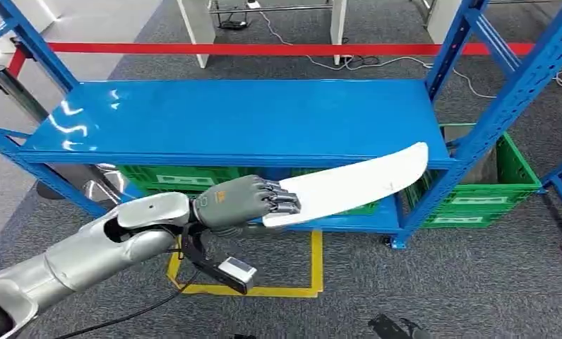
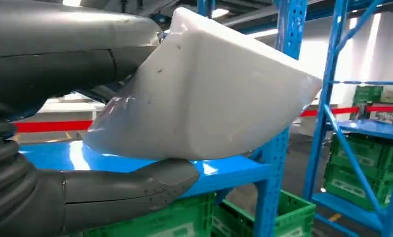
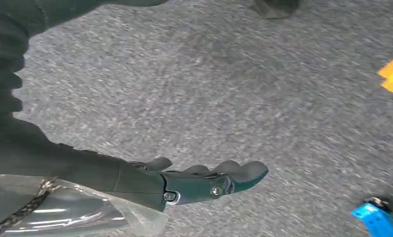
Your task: Take the parts from the cabinet and place them on the table.
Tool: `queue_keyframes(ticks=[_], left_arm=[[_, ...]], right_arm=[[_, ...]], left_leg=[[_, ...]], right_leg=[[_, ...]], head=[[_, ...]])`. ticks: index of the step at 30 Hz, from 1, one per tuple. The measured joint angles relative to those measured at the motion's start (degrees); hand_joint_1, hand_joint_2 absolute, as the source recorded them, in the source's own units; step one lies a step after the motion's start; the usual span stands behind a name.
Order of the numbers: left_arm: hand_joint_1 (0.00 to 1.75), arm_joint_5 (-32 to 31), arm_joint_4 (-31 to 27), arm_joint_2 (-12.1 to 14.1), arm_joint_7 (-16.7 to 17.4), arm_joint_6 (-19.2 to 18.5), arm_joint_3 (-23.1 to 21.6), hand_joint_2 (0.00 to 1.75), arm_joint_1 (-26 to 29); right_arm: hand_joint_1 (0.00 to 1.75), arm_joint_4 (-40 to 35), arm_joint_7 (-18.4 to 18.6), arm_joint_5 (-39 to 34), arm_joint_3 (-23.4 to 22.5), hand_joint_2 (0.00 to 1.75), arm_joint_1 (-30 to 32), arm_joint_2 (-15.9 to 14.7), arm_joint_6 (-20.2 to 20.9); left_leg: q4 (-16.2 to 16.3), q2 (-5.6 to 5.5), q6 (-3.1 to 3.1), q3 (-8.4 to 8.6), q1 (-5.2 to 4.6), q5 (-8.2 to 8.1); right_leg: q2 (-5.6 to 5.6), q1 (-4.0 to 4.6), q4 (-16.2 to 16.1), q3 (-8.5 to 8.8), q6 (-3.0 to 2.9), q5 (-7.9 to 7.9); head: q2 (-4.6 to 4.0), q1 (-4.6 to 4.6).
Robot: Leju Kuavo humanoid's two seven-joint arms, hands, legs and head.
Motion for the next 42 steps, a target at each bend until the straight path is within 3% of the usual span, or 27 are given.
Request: queue_keyframes(ticks=[2, 3, 4, 5, 8, 9, 10, 12, 13, 14, 15, 17, 18, 19, 23, 25, 27, 28, 29, 31, 33, 34, 37, 39, 40, 41, 42], left_arm=[[1.75, 0.0, 0.0, 0.02, 0.0, 0.0, 0.04, 1.75, -0.03], [1.75, 0.0, -0.02, 0.02, 0.0, 0.0, 0.17, 1.75, -0.15], [1.75, 0.0, -0.02, 0.04, 0.0, 0.0, 0.35, 1.75, -0.26], [1.75, 0.07, -0.04, 0.04, 0.0, 0.07, 0.57, 1.75, -0.28], [1.75, -0.04, -0.04, 0.09, -0.2, 0.09, 0.61, 1.75, -0.32], [1.75, -0.18, -0.04, 0.06, -0.33, 0.13, 0.63, 1.75, -0.47], [1.75, -0.28, -0.04, 0.15, -0.43, 0.15, 0.7, 1.75, -0.54], [1.75, -0.39, -0.04, 0.13, -0.52, 0.13, 0.72, 1.75, -0.37], [1.75, -0.42, -0.04, 0.15, -0.52, 0.13, 0.7, 1.75, -0.29], [1.75, -0.42, -0.04, 0.15, -0.52, 0.13, 0.68, 1.75, -0.14], [1.75, -0.44, -0.04, 0.17, -0.52, 0.13, 0.66, 1.75, -0.01], [1.75, -0.44, -0.04, 0.24, -0.52, 0.15, 0.61, 1.75, 0.03], [1.75, -0.44, -0.04, 0.24, -0.52, 0.15, 0.63, 1.75, 0.01], [1.75, -0.44, -0.07, 0.26, -0.52, 0.15, 0.72, 1.75, 0.0], [1.75, -0.46, -0.07, 0.37, -0.52, 0.2, 0.74, 1.75, -0.04], [1.75, -0.59, -0.07, 0.7, -0.52, 0.59, 0.85, 1.75, 0.0], [1.75, -0.76, -0.07, 1.0, -0.55, 1.24, 0.83, 1.75, 0.38], [1.75, -0.9, -0.07, 1.2, -0.61, 1.47, 0.83, 1.75, 0.73], [1.75, -1.18, -0.07, 1.4, -0.66, 1.73, 0.83, 1.75, 1.09], [1.75, -1.31, -0.07, 1.77, -0.7, 2.1, 0.83, 1.75, 1.48], [1.75, -1.31, -0.11, 2.12, -0.7, 2.43, 0.9, 1.75, 1.53], [1.75, -1.31, -0.13, 2.3, -0.72, 2.56, 0.94, 1.75, 1.54], [1.75, -1.38, -0.2, 2.62, -0.72, 2.58, 0.96, 1.75, 1.59], [1.75, -1.4, -0.5, 2.62, -0.74, 2.64, 1.05, 1.75, 1.7], [1.75, -1.38, -0.5, 2.75, -0.77, 2.71, 1.07, 1.75, 1.62], [1.75, -1.38, -0.5, 2.8, -0.76, 2.75, 1.07, 1.75, 1.57], [1.75, -1.46, -0.5, 2.8, -0.77, 2.76, 1.05, 1.75, 1.82]], right_arm=[[0.0, 0.0, 0.13, 0.09, 0.0, 1.75, -0.11, 0.0, 0.04], [0.0, 0.0, 0.15, 0.11, 0.0, 1.75, -0.18, 0.15, 0.06], [0.0, 0.0, 0.26, 0.15, 0.0, 1.75, -0.22, 0.22, 0.07], [0.0, 0.0, 0.33, 0.17, 0.0, 1.75, -0.26, 0.24, 0.15], [0.0, 0.0, 0.46, 0.31, 0.0, 1.75, -0.23, 0.28, 0.31], [0.0, 0.0, 0.57, 0.35, 0.0, 1.75, -0.18, 0.26, 0.35], [0.0, -0.02, 0.61, 0.44, 0.0, 1.75, -0.16, 0.26, 0.41], [0.0, -0.02, 0.63, 0.5, 0.0, 1.75, -0.2, 0.26, 0.42], [0.0, 0.0, 0.63, 0.5, 0.02, 1.75, -0.18, 0.26, 0.44], [0.0, 0.0, 0.63, 0.5, 0.02, 1.75, -0.11, 0.26, 0.46], [0.0, 0.0, 0.63, 0.5, 0.02, 1.75, -0.07, 0.26, 0.46], [0.0, -0.02, 0.66, 0.5, 0.02, 1.75, -0.15, 0.26, 0.46], [0.0, -0.02, 0.66, 0.5, 0.02, 1.75, -0.22, 0.24, 0.46], [0.0, -0.02, 0.64, 0.52, 0.02, 1.75, -0.37, 0.26, 0.46], [0.0, -0.04, 0.66, 0.57, 0.02, 1.75, -0.05, 0.33, 0.46], [0.0, -0.04, 0.77, 0.66, 0.0, 1.75, -0.15, 0.44, 0.44], [0.0, -0.04, 0.83, 0.68, 0.0, 1.75, -0.14, 0.52, 0.44], [0.0, -0.04, 0.87, 0.7, 0.0, 1.75, -0.04, 0.55, 0.42], [0.0, -0.04, 0.92, 0.72, 0.0, 1.75, 0.08, 0.55, 0.39], [0.0, -0.04, 1.01, 0.76, 0.0, 1.75, 0.19, 0.55, 0.37], [0.0, -0.07, 1.03, 0.85, 0.0, 1.75, 0.08, 0.66, 0.33], [0.0, -0.07, 1.05, 0.87, 0.0, 1.75, -0.01, 0.81, 0.31], [0.0, -0.07, 1.09, 0.94, 0.0, 1.75, -0.06, 1.07, 0.22], [0.0, -0.15, 1.09, 0.94, 0.0, 1.75, -0.1, 1.11, 0.2], [0.0, -0.15, 1.09, 0.94, 0.0, 1.75, -0.14, 1.11, 0.13], [0.0, -0.15, 1.14, 0.94, 0.0, 1.75, -0.27, 1.09, 0.13], [0.0, -0.15, 1.18, 0.96, 0.0, 1.75, -0.25, 1.09, 0.13]], left_leg=[[-7.9, -0.06, 1.08, 6.12, -0.32, 3.52], [-12.74, -0.15, 1.86, 9.66, -0.7, 3.17], [-17.22, -0.05, 2.34, 12.28, -0.94, 1.44], [-17.95, -0.11, 1.97, 12.43, -1.05, 1.29], [-19.33, -0.11, 2.63, 11.69, -1.07, 3.06], [-19.69, 0.12, 2.86, 11.42, -0.9, 3.94], [-19.76, 0.09, 3.37, 10.76, -0.85, 4.53], [-19.71, 0.08, 3.48, 9.27, -0.9, 5.76], [-19.63, 0.08, 3.47, 8.55, -0.94, 6.25], [-19.59, 0.1, 3.4, 7.86, -0.96, 6.77], [-19.53, 0.11, 3.25, 7.22, -0.96, 7.21], [-19.11, 0.11, 2.81, 6.19, -0.85, 7.76], [-18.6, 0.11, 2.65, 5.88, -0.84, 7.84], [-18.05, 0.12, 2.41, 5.16, -1.2, 7.72], [-17.36, 0.19, 1.19, 4.5, -1.12, 8.45], [-14.64, -0.05, 0.4, 3.34, -0.94, 5.67], [-5.24, -0.06, -0.31, -0.14, -0.44, 0.45], [-1.31, -0.06, -0.5, -1.57, -0.32, -1.03], [0.44, -0.06, -0.63, -2.07, -0.19, -1.12], [-3.36, -0.06, -0.55, 0.25, -0.03, 2.14], [-13.63, -0.1, 0.01, 5.49, -0.04, 6.89], [-16.25, -0.24, 0.37, 7.19, -0.28, 6.25], [-17.33, -0.24, 1.05, 6.89, -0.78, 6.09], [-18.88, -0.14, 1.92, 7.4, -0.11, 6.79], [-19.08, -0.29, 1.21, 7.42, -0.46, 6.83], [-19.02, -0.29, 1.2, 7.22, -0.56, 6.88], [-18.99, -0.35, 1.35, 7.18, -0.64, 6.96]], right_leg=[[0.02, 0.25, -0.02, -1.28, 0.18, 1.23], [-0.01, 0.12, -0.02, -1.53, 0.18, 1.77], [0.06, 0.43, 0.0, -1.87, 0.61, 2.26], [-0.05, 0.21, -0.34, -1.98, 0.98, 2.97], [-0.09, 0.09, -1.49, -2.13, 2.21, 4.49], [-0.02, -0.09, -0.64, -3.01, 2.32, 2.82], [0.03, 0.02, 1.69, -3.79, 2.32, -0.44], [0.02, -0.02, 10.28, -6.13, 2.72, -6.56], [0.02, -0.01, 13.87, -7.02, 2.9, -7.44], [0.01, -0.03, 16.12, -7.16, 3.03, -6.67], [0.01, -0.03, 15.62, -6.05, 3.1, -4.92], [-0.04, -0.05, 7.67, 0.14, 3.05, -1.99], [-0.1, -0.09, 2.33, 3.95, 2.93, -2.04], [-0.08, 0.11, -0.93, 6.72, 2.73, -3.41], [0.11, 0.0, -1.8, 6.09, 0.87, -3.65], [0.0, -0.23, -1.89, 5.82, 0.06, -3.15], [0.0, -0.14, -1.85, 5.38, -0.35, -2.87], [0.02, -0.12, -1.8, 5.17, -0.31, -2.76], [0.05, -0.13, -1.74, 5.01, -0.28, -2.65], [0.06, -0.12, -1.65, 4.89, -0.17, -2.57], [0.06, -0.1, -1.64, 5.04, -0.06, -2.57], [0.05, 0.03, -1.64, 4.86, 0.21, -2.52], [-0.01, -0.11, -1.83, 4.34, 1.39, -1.92], [-0.04, -0.09, -2.04, 3.78, 2.12, -2.3], [-0.05, 0.1, -2.62, 4.57, 0.99, -0.83], [0.0, 0.24, -3.01, 4.8, -0.43, -1.65], [-0.07, 0.17, -3.03, 4.75, -0.56, -1.19]], head=[[0.0, 0.02], [0.0, 0.02], [0.0, 0.02], [0.0, 0.09], [0.0, 0.04], [0.0, 0.05], [0.0, 0.22], [0.0, 0.13], [0.0, 0.22], [0.0, 0.15], [0.0, 0.18], [0.0, 0.17], [0.0, 0.22], [0.0, 0.26], [0.0, 0.22], [0.0, -0.13], [0.0, -0.06], [0.0, -0.11], [0.0, -0.09], [0.0, -0.09], [0.0, -0.09], [0.0, -0.02], [0.0, -0.09], [0.0, -0.04], [0.0, 0.22], [0.0, 0.33], [0.0, 0.22]])
